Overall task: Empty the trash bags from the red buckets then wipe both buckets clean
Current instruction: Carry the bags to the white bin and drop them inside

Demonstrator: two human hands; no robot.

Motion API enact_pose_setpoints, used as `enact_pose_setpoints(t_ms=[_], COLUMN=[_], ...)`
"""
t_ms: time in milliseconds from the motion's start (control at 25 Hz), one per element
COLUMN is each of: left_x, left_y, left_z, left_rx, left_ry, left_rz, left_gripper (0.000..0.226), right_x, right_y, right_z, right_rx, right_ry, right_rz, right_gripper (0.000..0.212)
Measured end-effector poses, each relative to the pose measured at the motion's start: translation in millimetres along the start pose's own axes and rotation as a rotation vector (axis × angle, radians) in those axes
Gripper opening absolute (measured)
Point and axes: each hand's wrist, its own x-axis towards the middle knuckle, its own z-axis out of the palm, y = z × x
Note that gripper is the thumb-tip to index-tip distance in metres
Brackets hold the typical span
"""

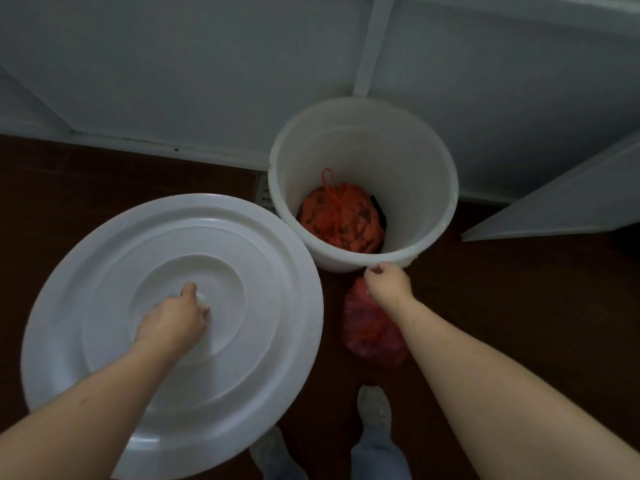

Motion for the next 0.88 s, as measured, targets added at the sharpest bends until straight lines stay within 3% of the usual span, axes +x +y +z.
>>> enact_pose_setpoints(t_ms=[400,600,760,880], left_x=[-45,-35,-19,-8], left_y=[13,40,57,64], left_z=[164,238,285,307], left_rx=[-0.045,-0.091,-0.093,-0.082], left_ry=[-0.132,-0.161,-0.192,-0.220], left_rz=[-0.102,-0.123,-0.128,-0.143], left_gripper=[0.039,0.040,0.046,0.045], right_x=[26,71,103,121], right_y=[150,212,247,264], right_z=[37,38,46,57], right_rx=[-0.172,-0.307,-0.408,-0.423], right_ry=[-0.133,-0.038,-0.058,-0.085], right_rz=[0.082,0.109,0.198,0.195], right_gripper=[0.010,0.039,0.066,0.066])
